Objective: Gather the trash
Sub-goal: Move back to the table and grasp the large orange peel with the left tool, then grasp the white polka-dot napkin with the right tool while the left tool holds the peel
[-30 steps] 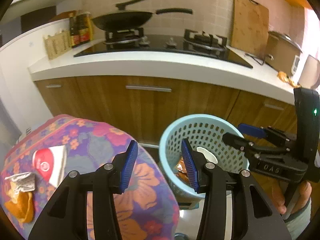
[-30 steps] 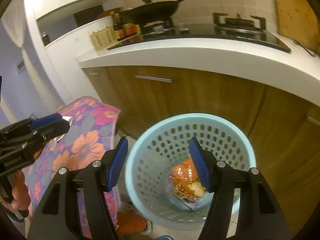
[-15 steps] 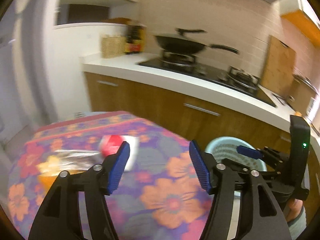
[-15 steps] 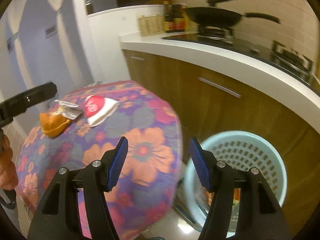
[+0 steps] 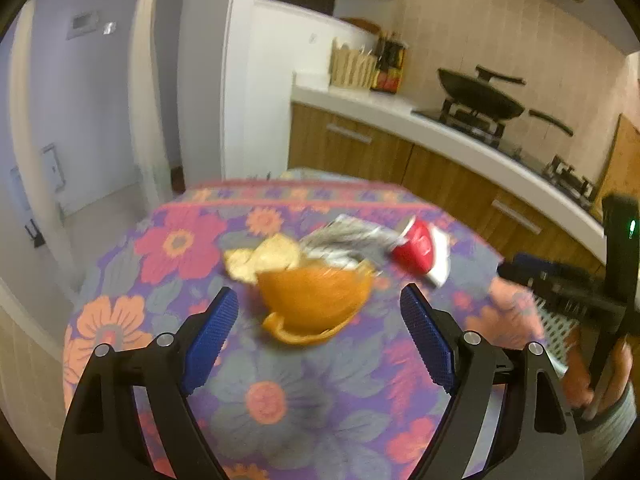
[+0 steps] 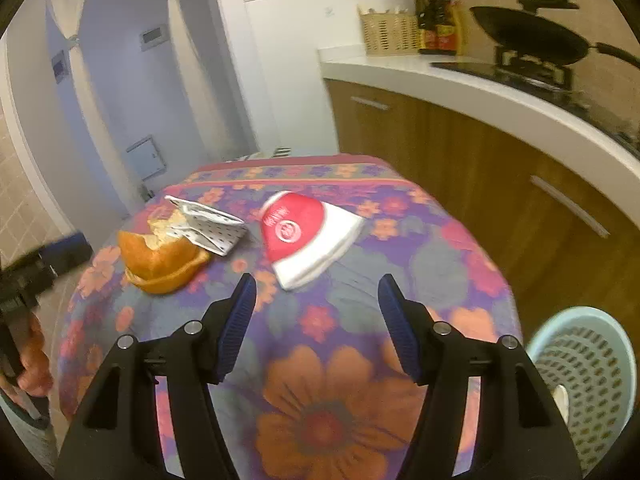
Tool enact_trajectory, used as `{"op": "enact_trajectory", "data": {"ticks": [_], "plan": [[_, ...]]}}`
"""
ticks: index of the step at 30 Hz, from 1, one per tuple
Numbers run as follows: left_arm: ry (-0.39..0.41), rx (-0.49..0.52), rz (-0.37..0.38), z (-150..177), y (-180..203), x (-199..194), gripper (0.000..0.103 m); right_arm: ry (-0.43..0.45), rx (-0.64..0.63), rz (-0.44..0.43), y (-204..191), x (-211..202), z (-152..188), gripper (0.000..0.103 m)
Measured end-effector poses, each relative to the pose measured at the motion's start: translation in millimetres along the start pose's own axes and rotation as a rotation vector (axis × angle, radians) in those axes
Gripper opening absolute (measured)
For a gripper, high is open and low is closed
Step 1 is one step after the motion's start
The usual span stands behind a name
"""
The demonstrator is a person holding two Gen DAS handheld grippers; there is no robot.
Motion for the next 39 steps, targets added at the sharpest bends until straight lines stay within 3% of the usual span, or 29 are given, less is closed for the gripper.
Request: {"op": "enact_trajectory", "data": {"ticks": [7, 11, 15, 23, 27, 37, 39], "plan": [[-0.071, 0.029, 0.0, 2.3, 2.8, 36.1, 0.081, 0.007, -0.05, -0.015, -20.6, 33.1, -22.9, 0.059], [-0.109, 0.074, -0.04, 8.8, 12.0, 59.7, 0.081, 0.006, -0.065, -0.013, -23.6, 49.0, -26.6, 0.059], [-0.079, 0.104, -0.11, 7.8, 11.7, 69.2, 0.081, -0.002, -0.053, -0.018, -22.1, 62.7, -21.2, 0.059], [-0.065, 0.088, -0.088, 3.2, 4.3, 66.3, 0.073, 0.014, -0.099, -0.004, -29.1, 60.2, -21.7, 0.059], [-0.067, 0.097, -0.071, 5.3, 5.2, 66.2, 0.075, 0.004, -0.132, 0.004, -35.2, 61.9, -20.4, 0.059], [-0.061, 0.157, -0.15, 10.8, 12.5, 73.7, 0.078, -0.022, -0.132, 0.006, -33.3, 67.4, -18.6, 0.059], [-0.049, 0.149, -0.147, 9.7, 11.7, 71.0, 0.071, -0.023, -0.143, 0.017, -34.8, 67.4, -18.1, 0.059]]}}
Point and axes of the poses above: each gripper's, at about its wrist camera, not at the fingertips, and x roughly the way its jaws point, y to its right, z to its underside, the point moved 7 cm from there along x, roughly the way its jaws point, and after that the axes turned 12 degrees about -x, right-handed, at the moved point
